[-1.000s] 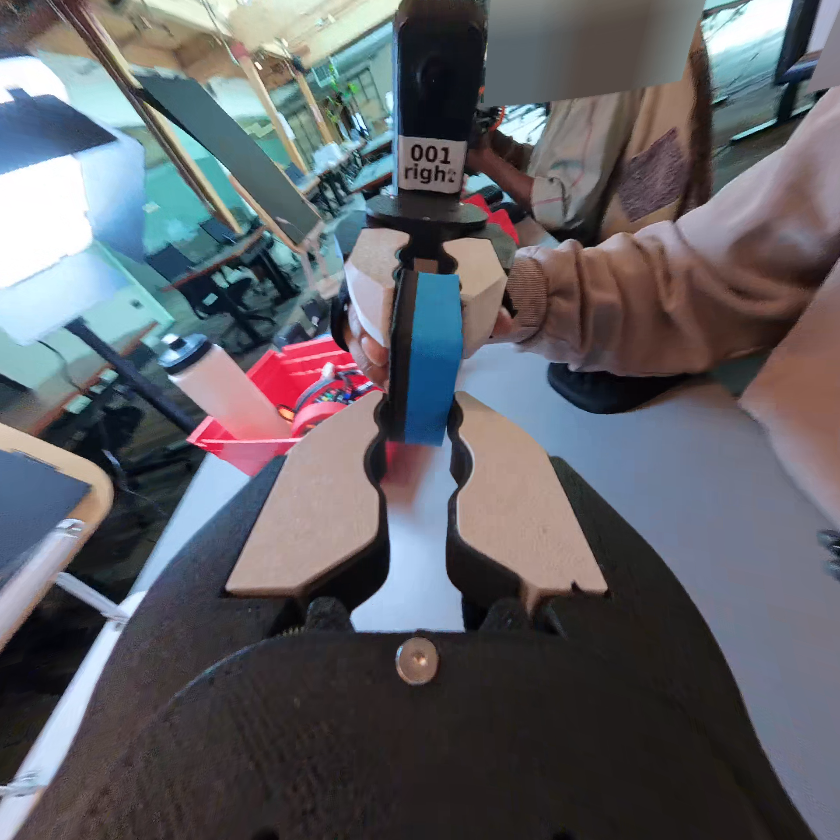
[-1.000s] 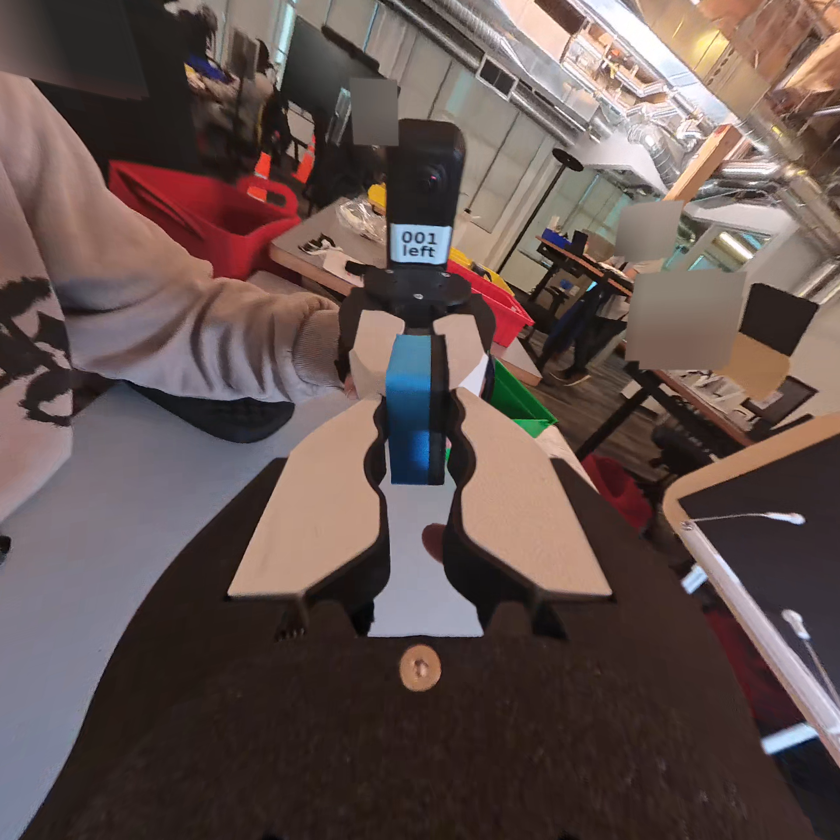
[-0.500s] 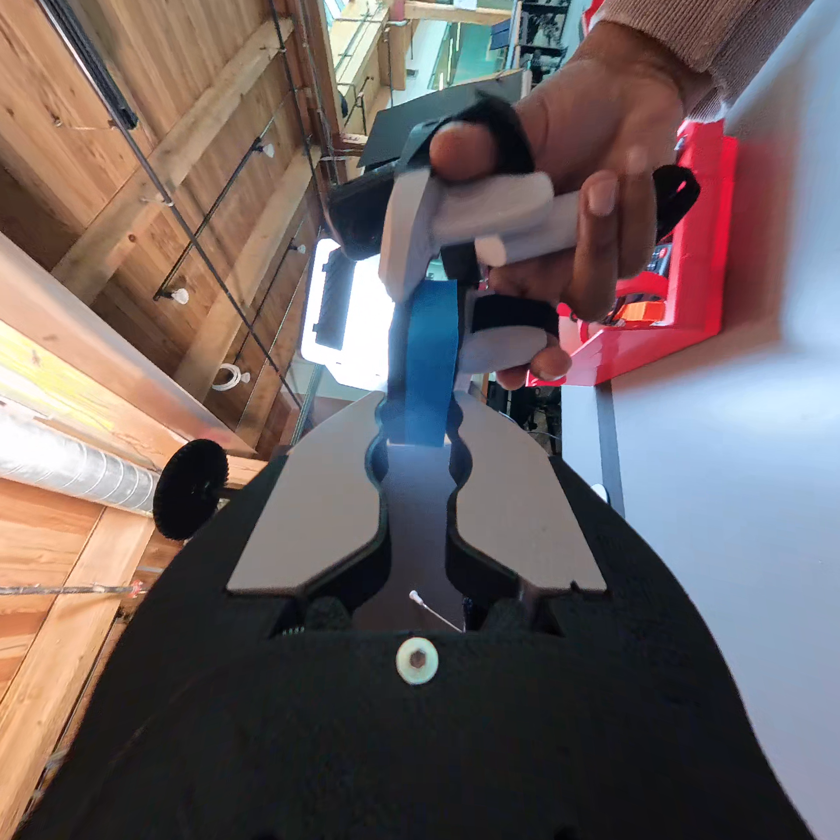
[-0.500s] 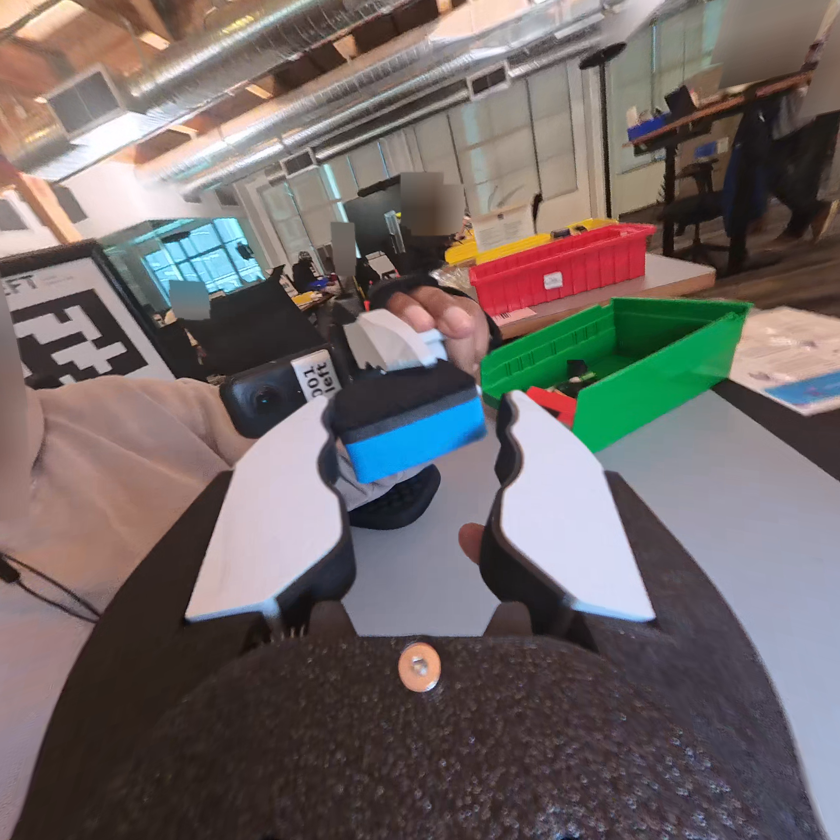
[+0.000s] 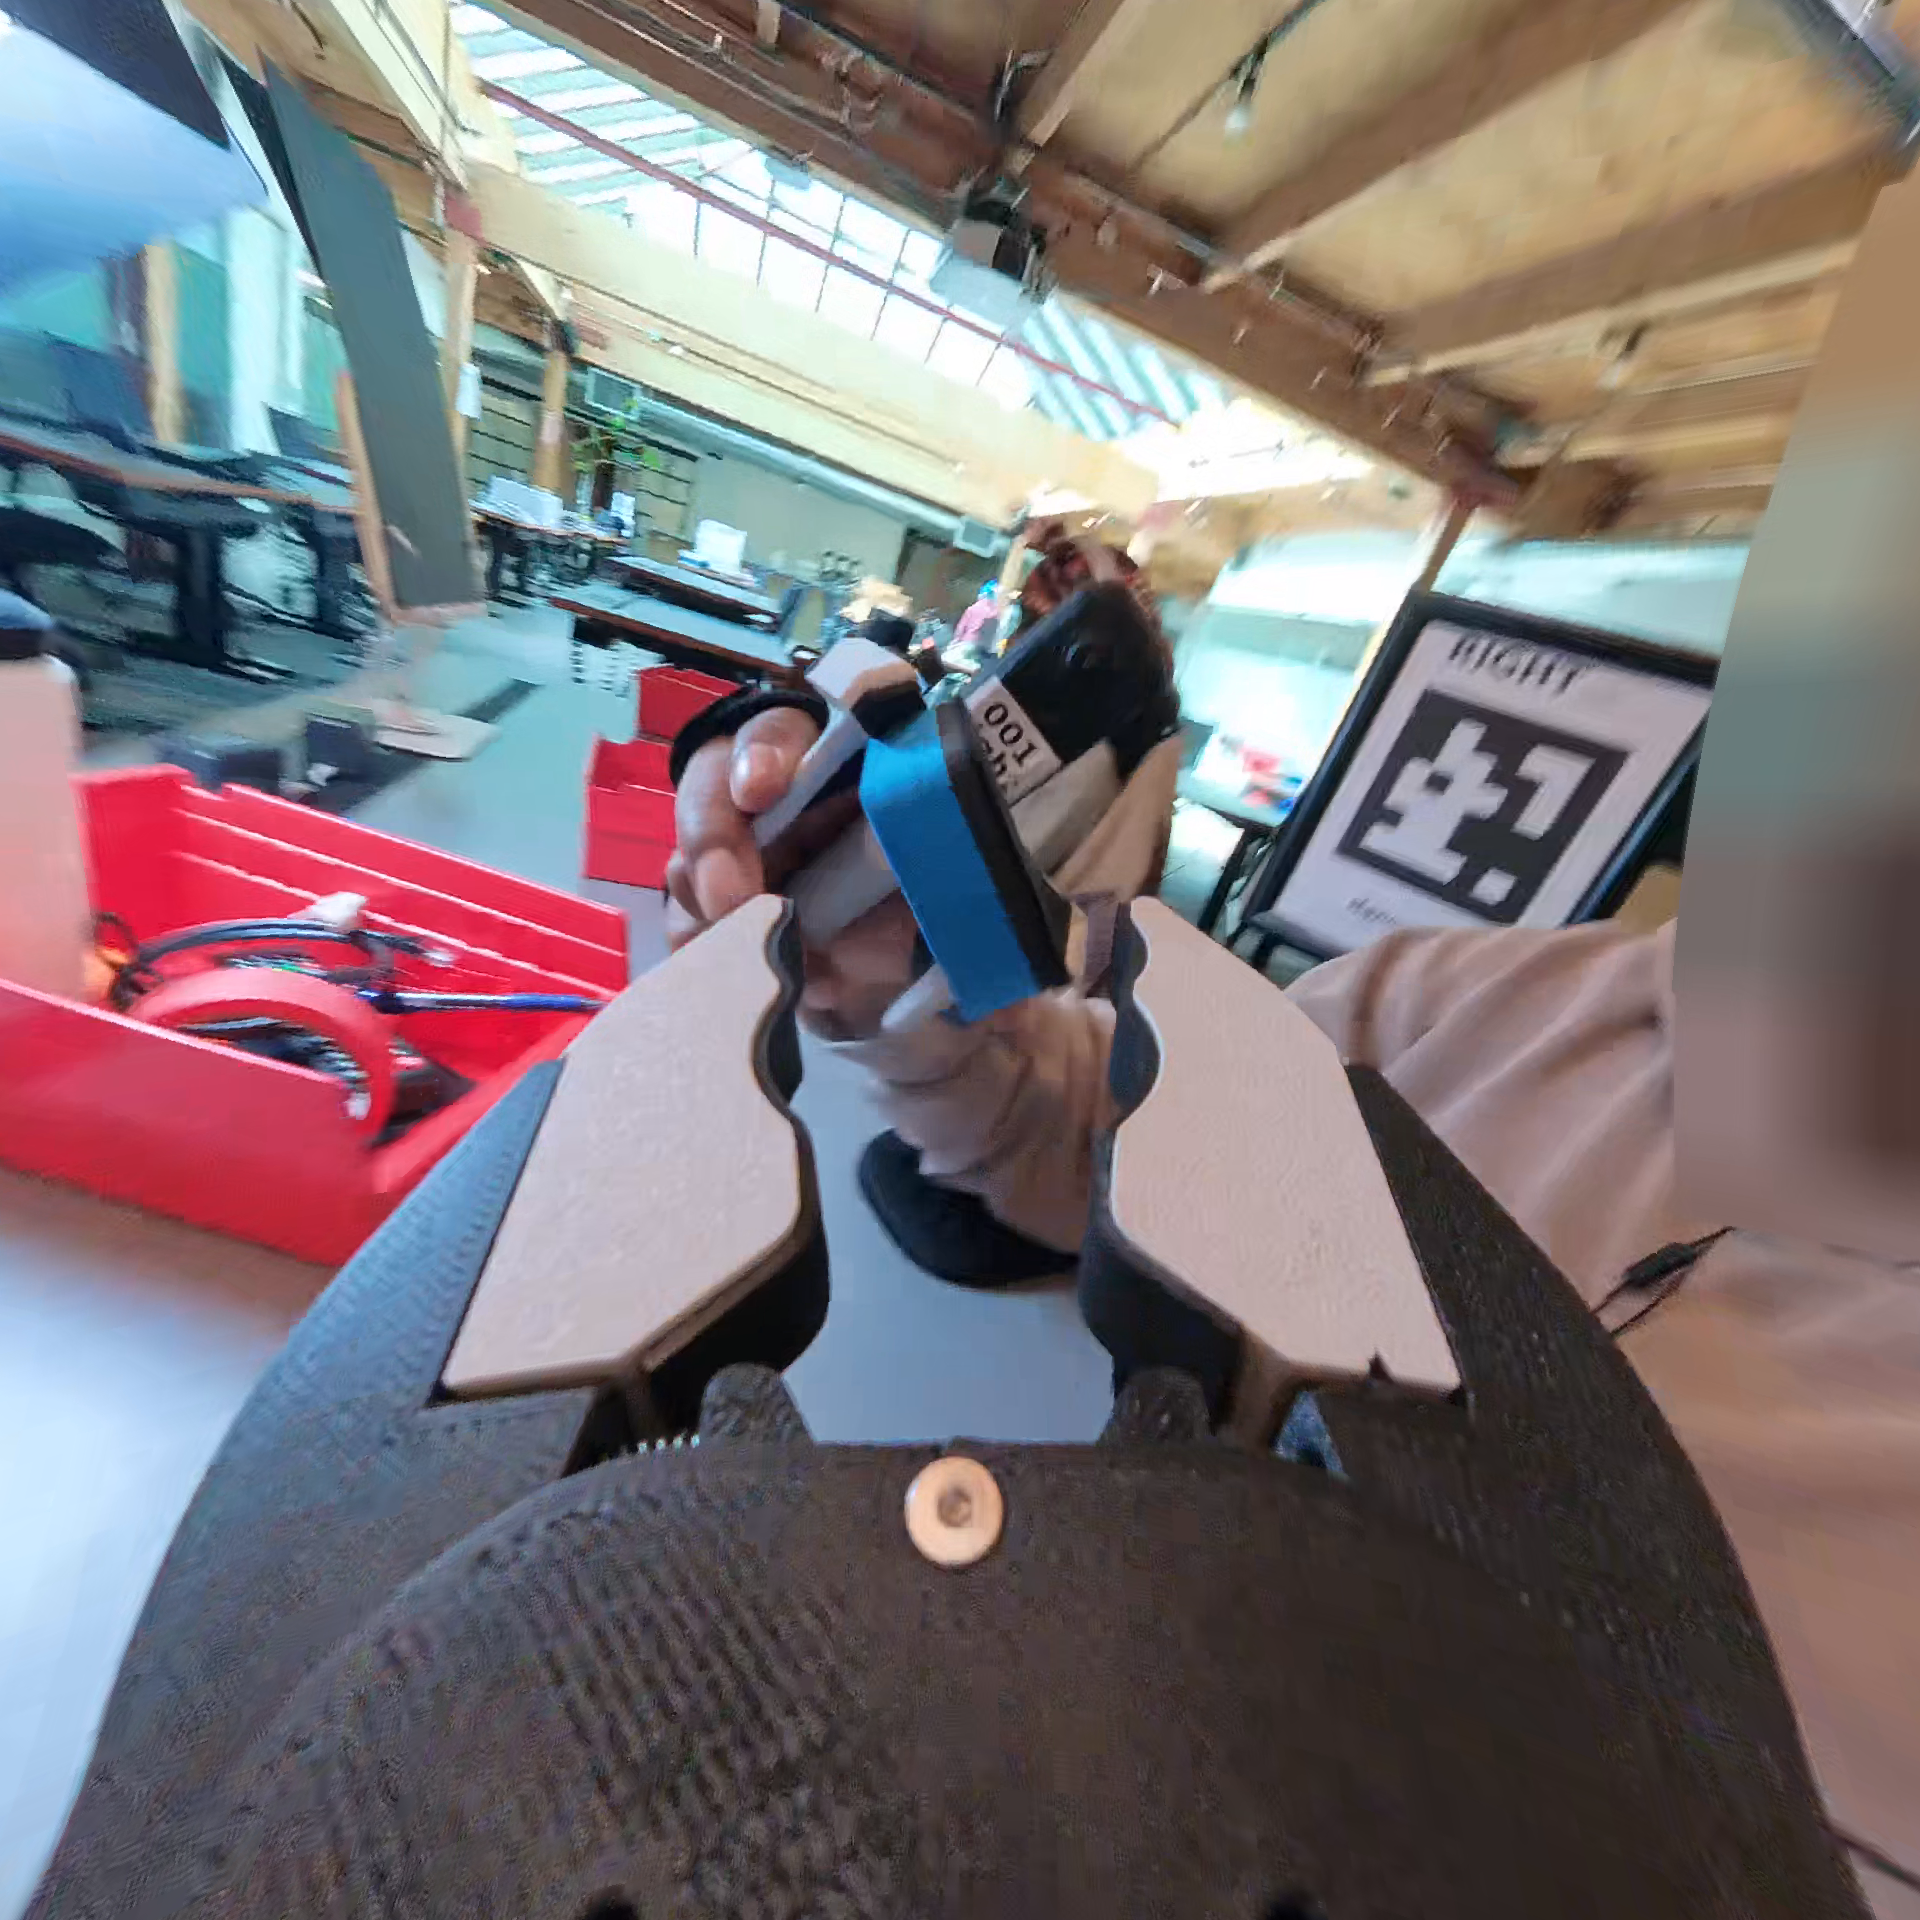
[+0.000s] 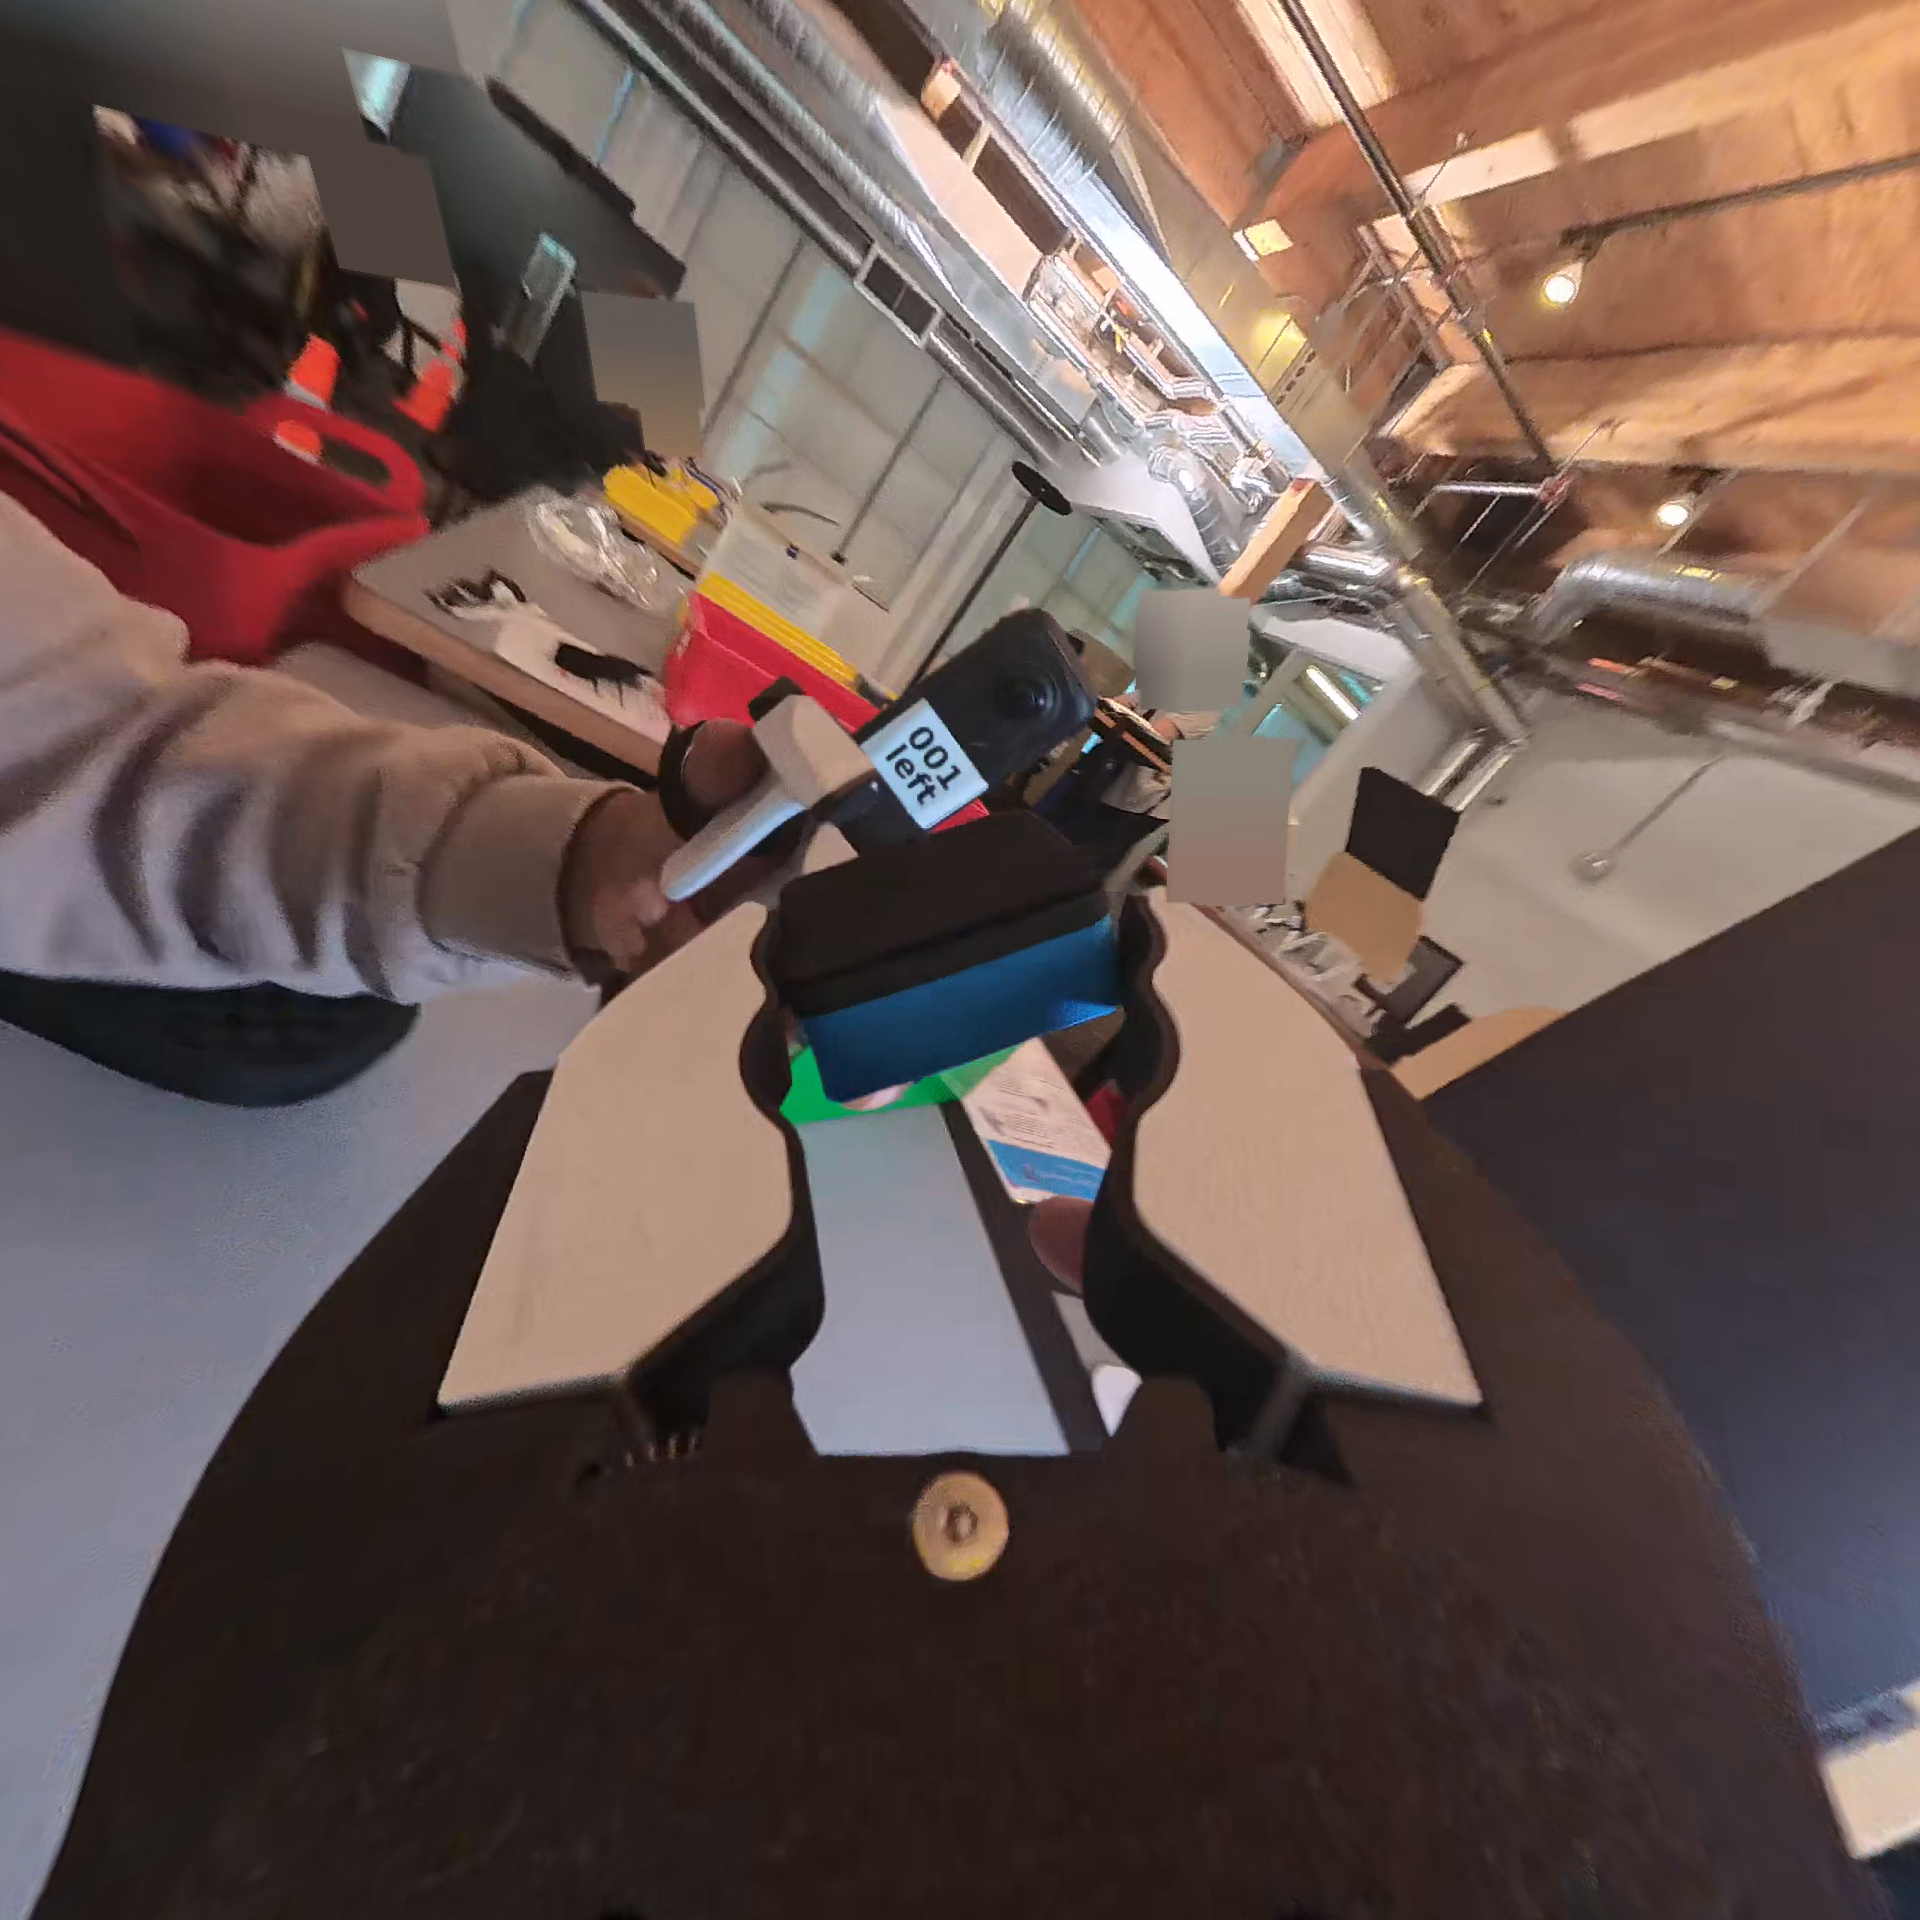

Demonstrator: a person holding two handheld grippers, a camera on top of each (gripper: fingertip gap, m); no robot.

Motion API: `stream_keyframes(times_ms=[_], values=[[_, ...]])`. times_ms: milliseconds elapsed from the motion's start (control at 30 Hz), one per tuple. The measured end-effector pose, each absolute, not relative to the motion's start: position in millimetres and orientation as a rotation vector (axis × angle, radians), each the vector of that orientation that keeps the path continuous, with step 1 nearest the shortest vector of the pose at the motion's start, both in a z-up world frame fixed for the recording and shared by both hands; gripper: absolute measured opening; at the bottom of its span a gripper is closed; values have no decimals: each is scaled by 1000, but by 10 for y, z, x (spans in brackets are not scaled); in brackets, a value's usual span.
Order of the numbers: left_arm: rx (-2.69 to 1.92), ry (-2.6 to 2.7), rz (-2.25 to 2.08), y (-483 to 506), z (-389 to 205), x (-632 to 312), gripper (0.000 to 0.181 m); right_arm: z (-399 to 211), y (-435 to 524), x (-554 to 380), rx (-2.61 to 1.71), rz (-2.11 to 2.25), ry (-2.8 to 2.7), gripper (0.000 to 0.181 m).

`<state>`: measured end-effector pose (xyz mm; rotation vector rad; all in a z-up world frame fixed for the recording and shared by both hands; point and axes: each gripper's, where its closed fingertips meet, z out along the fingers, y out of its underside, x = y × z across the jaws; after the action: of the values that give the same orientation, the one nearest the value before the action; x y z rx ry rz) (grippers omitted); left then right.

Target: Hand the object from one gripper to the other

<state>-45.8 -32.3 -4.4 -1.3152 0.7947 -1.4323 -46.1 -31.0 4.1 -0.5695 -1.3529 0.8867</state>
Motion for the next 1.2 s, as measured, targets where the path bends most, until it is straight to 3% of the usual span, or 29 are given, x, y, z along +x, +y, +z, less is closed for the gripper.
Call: stream_keyframes(times_ms=[67, 133, 267, 400, 567, 700, 800, 867, 1200], values=[[-1345, 802, -1469, -335, -87, -414, 49, 7, -314, -496, -545, 774, -1372, 61], [-1369, 856, -1399, -343, -159, -379, 28, -59, -310, -531, -529, 673, -1409, 61], [-1336, 902, -1186, -291, -148, -438, 24, -93, -225, -558, -622, 662, -1421, 62], [-1198, 977, -865, -279, -73, -581, 23, 4, -185, -477, -829, 1103, -1365, 68], [-1129, 1044, -671, -295, -79, -617, 23, -53, -178, -499, -966, 1394, -1354, 57], [-1170, 1077, -647, -267, -175, -574, 23, -113, -242, -558, -895, 1280, -1383, 24], [-1200, 1053, -676, -243, -171, -584, 23, -81, -246, -546, -833, 1151, -1393, 23], [-1203, 1027, -723, -255, -142, -577, 26, -21, -272, -499, -744, 1069, -1384, 23], [-1412, 859, -1361, -321, -143, -533, 74, -117, -282, -518, -395, 376, -1448, 23]])
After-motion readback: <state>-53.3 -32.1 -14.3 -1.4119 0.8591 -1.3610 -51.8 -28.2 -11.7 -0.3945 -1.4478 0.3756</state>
